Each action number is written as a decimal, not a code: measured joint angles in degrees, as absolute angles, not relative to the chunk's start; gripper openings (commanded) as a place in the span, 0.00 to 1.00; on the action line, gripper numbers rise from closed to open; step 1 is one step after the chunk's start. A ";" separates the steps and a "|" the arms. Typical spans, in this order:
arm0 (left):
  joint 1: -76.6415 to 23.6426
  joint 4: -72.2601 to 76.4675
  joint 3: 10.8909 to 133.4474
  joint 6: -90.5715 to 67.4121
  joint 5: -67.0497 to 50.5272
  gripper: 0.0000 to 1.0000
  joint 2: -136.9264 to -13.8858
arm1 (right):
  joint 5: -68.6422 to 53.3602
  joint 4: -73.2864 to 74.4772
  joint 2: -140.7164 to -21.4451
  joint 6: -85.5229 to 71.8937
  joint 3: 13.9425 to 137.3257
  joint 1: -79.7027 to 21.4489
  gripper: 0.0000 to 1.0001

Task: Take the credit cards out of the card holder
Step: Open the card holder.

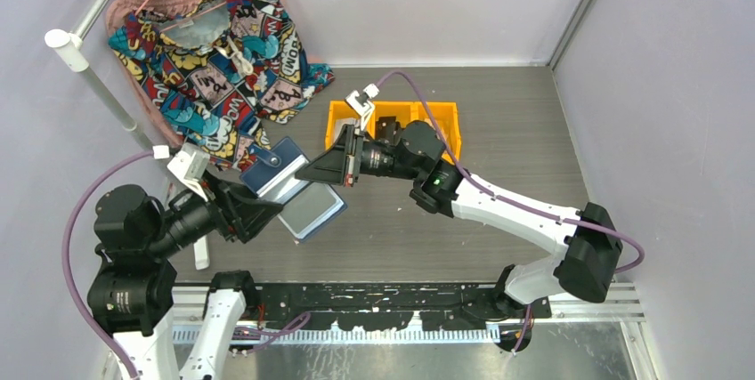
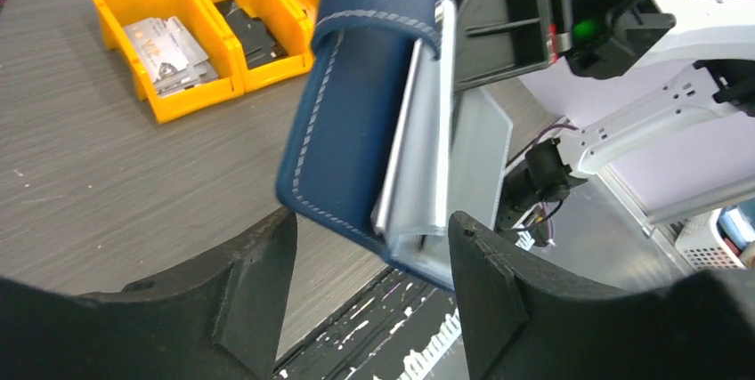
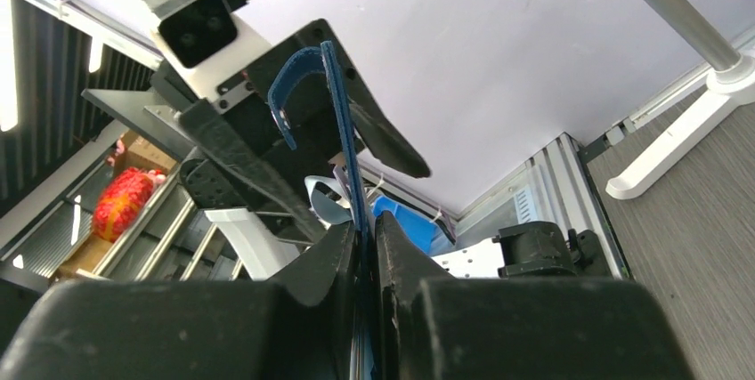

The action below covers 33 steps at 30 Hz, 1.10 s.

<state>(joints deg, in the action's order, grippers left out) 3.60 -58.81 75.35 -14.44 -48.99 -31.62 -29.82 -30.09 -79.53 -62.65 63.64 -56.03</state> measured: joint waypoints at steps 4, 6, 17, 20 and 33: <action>3.60 -58.54 73.38 -14.96 -48.38 0.38 -30.61 | -31.18 -30.09 -79.61 -62.74 64.88 -56.34 0.18; 3.60 -58.00 72.66 -16.23 -48.25 0.30 -29.95 | -31.53 -30.04 -80.23 -62.61 65.58 -56.71 0.20; 3.60 -56.84 72.66 -21.87 -52.66 0.01 -31.83 | -35.09 -23.22 -82.26 -58.04 68.14 -57.80 0.49; 3.60 -58.72 73.10 -20.34 -54.63 0.00 -33.54 | -36.58 -12.64 -82.91 -51.64 73.58 -57.80 0.49; 3.60 -72.55 78.70 -8.32 -59.90 0.00 -38.83 | -38.37 22.87 -86.96 -26.11 92.82 -58.11 0.49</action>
<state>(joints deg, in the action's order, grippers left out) 3.60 -72.55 78.70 -8.32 -59.90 -38.83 -38.37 22.87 -86.96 -26.11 92.82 -58.11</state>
